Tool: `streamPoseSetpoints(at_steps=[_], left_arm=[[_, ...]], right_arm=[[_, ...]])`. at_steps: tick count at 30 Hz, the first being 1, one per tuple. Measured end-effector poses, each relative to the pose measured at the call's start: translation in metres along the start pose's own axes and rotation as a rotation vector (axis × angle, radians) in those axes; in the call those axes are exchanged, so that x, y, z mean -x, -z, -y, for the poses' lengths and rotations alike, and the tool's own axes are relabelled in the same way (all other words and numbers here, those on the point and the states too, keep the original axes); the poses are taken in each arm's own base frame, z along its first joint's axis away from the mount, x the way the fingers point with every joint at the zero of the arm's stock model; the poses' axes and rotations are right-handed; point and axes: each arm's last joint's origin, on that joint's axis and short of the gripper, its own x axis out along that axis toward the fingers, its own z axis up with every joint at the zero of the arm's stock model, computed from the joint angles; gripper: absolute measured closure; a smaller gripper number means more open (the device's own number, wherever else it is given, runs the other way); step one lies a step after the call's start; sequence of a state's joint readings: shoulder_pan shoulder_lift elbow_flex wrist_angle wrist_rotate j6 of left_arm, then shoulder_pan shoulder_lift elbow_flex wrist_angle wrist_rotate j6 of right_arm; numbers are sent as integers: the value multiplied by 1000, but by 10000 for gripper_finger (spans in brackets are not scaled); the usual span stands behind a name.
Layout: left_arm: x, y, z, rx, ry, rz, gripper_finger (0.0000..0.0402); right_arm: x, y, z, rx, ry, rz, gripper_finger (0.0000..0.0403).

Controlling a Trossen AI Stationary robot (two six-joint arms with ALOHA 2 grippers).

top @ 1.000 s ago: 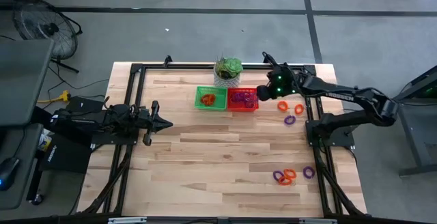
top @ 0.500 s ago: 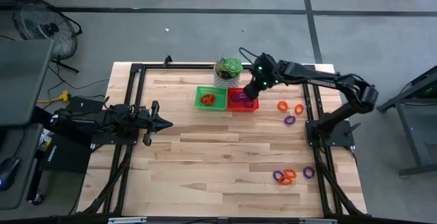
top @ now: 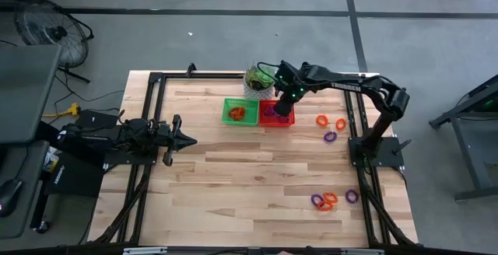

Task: Sort spring keychains
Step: Put the purple spring keychain into the orange bin

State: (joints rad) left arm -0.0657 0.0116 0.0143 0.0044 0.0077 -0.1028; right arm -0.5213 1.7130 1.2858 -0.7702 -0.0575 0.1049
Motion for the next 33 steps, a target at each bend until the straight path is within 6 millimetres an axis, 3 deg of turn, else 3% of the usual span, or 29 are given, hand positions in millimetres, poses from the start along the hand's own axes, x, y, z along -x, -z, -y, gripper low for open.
streamPoseSetpoints(at_steps=[16,22,28,33], left_arm=[[0,0,0,0,0,0,401],[0,0,0,0,0,0,401],[0,0,0,0,0,0,401],[0,0,0,0,0,0,401]], right_arm=[[-1,5,1,-17,4,-40,296],[22,9,3,-74,69,-6,277],[46,32,7,-200,185,-80,274],[49,66,6,-327,183,-121,273]])
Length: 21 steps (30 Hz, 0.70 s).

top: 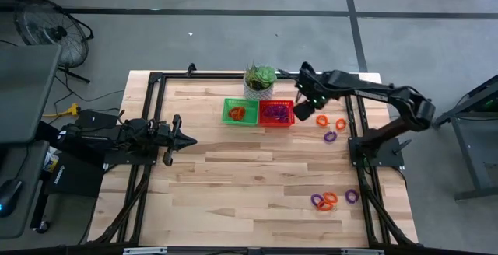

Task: Sort spring keychains
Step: Put the purple spring keychain into the orange bin

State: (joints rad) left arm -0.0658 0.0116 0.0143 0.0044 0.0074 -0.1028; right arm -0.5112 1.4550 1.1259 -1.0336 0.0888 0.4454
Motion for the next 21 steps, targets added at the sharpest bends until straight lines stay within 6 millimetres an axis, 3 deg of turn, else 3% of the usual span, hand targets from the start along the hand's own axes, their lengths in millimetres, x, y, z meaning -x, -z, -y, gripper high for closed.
streamPoseSetpoints(at_steps=[12,21], left_arm=[[0,0,0,0,0,0,401],[0,0,0,0,0,0,401]], right_arm=[[-20,80,18,-247,-46,-103,273],[-48,109,17,-283,-40,-188,273]])
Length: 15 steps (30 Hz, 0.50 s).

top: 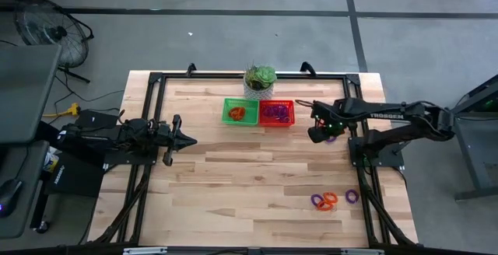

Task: Sort spring keychains
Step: Put the purple spring keychain into the orange bin

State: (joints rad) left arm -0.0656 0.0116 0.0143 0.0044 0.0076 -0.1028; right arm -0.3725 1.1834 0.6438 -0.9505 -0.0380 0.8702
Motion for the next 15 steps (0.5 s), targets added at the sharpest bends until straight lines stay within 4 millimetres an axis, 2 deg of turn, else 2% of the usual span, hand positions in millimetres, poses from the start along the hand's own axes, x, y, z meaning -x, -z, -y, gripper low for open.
streamPoseSetpoints(at_steps=[15], left_arm=[[0,0,0,0,0,0,401]], right_arm=[[-23,3,5,-7,48,-14,273]])
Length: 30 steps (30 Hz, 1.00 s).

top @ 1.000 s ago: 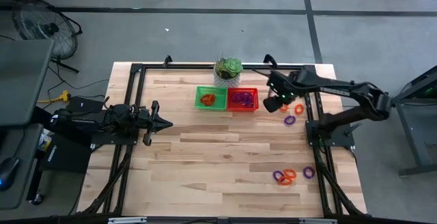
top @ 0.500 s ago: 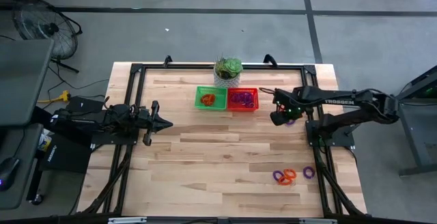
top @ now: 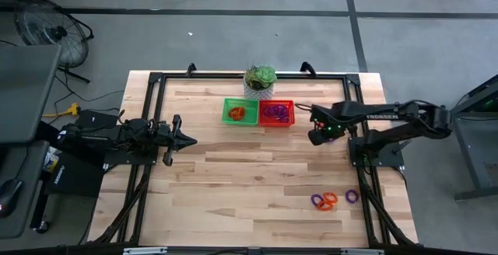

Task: Sort spring keychains
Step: Put the purple spring keychain into the orange bin

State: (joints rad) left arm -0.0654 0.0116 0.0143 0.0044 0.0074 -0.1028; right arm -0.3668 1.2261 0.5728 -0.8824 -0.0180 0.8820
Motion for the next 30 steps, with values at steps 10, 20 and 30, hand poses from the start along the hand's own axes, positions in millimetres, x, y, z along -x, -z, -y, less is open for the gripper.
streamPoseSetpoints(at_steps=[10,20,30], left_arm=[[0,0,0,0,0,0,401],[0,0,0,0,0,0,401],[0,0,0,0,0,0,401]], right_arm=[[-13,-5,-5,36,44,-23,273],[-25,-9,-10,124,71,-59,273],[-31,-11,-13,242,60,-85,288]])
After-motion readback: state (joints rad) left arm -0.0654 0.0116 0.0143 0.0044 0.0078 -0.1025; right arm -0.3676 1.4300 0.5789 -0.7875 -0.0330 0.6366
